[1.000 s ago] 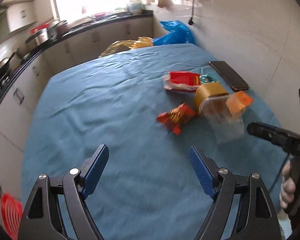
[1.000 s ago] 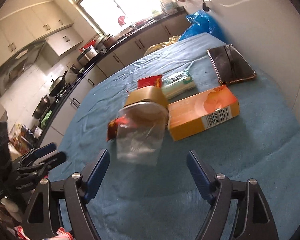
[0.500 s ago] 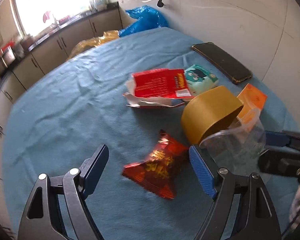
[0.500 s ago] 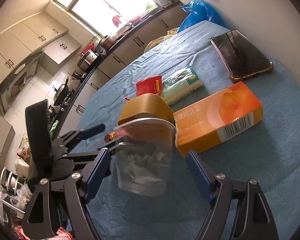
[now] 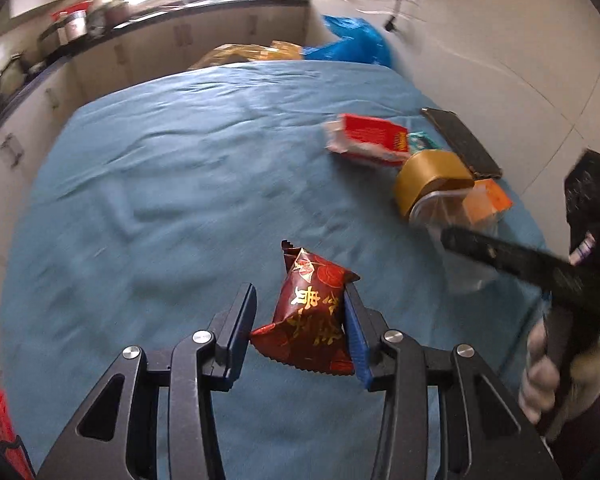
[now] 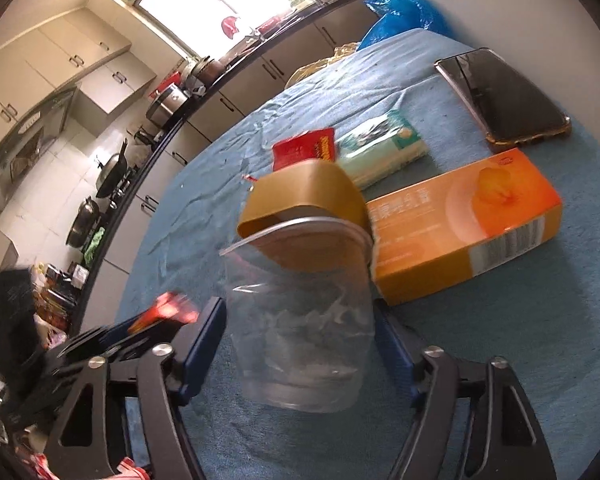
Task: Collect trash
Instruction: 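Grasp the red snack bag with the left tool while the right tool grasps the clear plastic cup, then carry the snack bag and cup over the red basket with both tools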
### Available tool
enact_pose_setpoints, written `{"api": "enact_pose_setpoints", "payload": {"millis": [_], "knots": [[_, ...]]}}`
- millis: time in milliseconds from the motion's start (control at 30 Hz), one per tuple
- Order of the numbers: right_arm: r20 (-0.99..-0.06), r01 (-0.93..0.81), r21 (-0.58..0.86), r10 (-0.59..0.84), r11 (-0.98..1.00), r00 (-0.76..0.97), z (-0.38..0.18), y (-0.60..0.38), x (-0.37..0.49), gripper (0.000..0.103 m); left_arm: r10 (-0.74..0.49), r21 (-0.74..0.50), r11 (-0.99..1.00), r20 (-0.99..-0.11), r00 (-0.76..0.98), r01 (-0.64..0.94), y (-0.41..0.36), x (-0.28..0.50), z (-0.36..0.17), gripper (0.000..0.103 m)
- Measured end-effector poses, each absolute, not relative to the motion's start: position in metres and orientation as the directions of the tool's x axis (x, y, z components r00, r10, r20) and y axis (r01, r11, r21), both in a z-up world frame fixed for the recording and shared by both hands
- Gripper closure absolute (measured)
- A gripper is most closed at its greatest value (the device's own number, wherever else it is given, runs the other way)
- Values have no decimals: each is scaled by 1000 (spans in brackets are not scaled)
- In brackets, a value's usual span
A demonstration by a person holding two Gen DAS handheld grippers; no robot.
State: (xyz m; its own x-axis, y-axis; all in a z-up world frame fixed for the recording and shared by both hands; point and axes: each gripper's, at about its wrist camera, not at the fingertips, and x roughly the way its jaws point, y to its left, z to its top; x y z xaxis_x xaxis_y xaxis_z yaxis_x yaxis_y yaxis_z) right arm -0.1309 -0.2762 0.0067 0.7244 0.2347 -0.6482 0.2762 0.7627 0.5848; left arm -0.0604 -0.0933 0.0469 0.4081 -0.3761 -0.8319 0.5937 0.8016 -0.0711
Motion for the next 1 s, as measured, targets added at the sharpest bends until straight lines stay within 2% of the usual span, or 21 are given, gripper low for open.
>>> {"api": "enact_pose_setpoints", "payload": {"millis": [67, 200, 300, 533, 767, 1000], "knots": [[-659, 271, 571, 237, 775, 713, 5, -269, -127, 51, -345, -45, 831, -823, 452, 554, -68, -75, 53, 61], [-669, 234, 554, 260, 799, 697, 7, -251, -125, 58, -302, -36, 883, -806, 509, 467, -26, -97, 57, 61], [-674, 203, 540, 275, 817, 686, 8, -233, -127, 59, -298, -82, 912, -807, 510, 403, 8, -107, 58, 61], [-662, 120, 534, 325, 837, 675, 18, -192, -138, 59, -235, -100, 961, -784, 574, 257, 74, -136, 66, 61], [-659, 13, 505, 375, 863, 652, 30, -133, -139, 59, -127, -60, 990, -746, 654, 124, 133, -161, 77, 61], [-665, -100, 471, 427, 876, 613, 39, -74, -136, 59, 46, 3, 998, -712, 701, -63, 203, -173, 82, 61]]}}
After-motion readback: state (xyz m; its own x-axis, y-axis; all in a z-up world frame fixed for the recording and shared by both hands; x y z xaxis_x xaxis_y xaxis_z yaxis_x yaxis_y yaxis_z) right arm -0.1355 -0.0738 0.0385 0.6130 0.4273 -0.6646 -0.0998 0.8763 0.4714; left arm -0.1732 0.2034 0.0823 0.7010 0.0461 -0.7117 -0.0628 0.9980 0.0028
